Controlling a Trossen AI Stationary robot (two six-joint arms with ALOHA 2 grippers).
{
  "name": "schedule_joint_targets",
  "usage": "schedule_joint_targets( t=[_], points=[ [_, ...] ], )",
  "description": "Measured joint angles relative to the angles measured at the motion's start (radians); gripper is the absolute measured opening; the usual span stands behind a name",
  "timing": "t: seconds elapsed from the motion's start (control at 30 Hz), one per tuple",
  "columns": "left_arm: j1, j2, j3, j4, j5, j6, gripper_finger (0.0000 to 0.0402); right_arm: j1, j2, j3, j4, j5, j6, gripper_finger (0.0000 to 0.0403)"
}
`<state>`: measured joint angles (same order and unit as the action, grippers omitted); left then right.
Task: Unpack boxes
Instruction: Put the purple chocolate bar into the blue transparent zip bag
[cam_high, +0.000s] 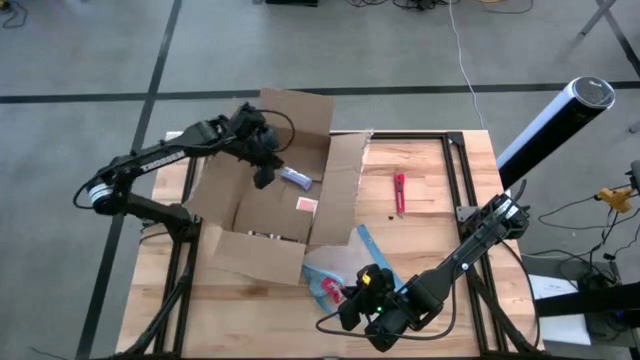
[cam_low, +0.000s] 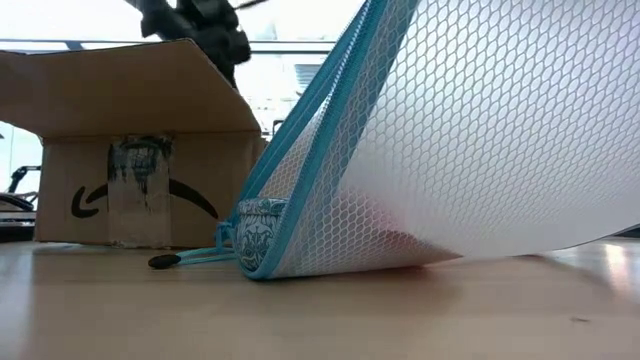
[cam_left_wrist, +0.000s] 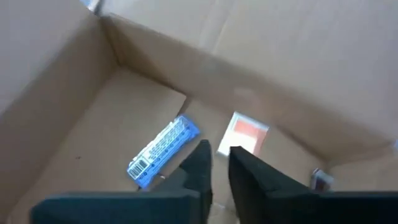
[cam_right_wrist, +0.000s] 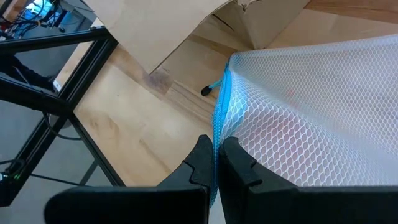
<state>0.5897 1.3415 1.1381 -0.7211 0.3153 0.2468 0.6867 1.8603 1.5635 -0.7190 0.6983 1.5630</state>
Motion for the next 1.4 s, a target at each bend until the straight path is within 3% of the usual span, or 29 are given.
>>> schedule_joint_targets(
  t=[0.17, 0.3, 0.5, 0.73, 1.0, 1.4],
  points=[
    [-0.016, 0.143, 0.000, 0.040, -0.007, 0.139, 0.0166, 0.000, 0.000, 0.000, 0.001, 0.000, 0.000, 0.0000],
    [-0.021, 0.272, -0.001, 0.083, -0.106, 0.209, 0.0249, 0.000, 0.000, 0.000, 0.000, 0.000, 0.000, 0.0000],
    [-0.022, 0.416, 0.005, 0.120, -0.187, 0.273, 0.0304, 0.000, 0.000, 0.000, 0.000, 0.000, 0.000, 0.0000],
    [-0.026, 0.509, 0.006, 0.180, -0.272, 0.240, 0.0297, 0.000, 0.000, 0.000, 0.000, 0.000, 0.000, 0.0000],
    [-0.026, 0.523, 0.006, 0.183, -0.275, 0.225, 0.0270, 0.000, 0.000, 0.000, 0.000, 0.000, 0.000, 0.0000],
    [-0.026, 0.523, 0.006, 0.162, -0.262, 0.183, 0.0113, 0.000, 0.000, 0.000, 0.000, 0.000, 0.000, 0.0000]
  ],
)
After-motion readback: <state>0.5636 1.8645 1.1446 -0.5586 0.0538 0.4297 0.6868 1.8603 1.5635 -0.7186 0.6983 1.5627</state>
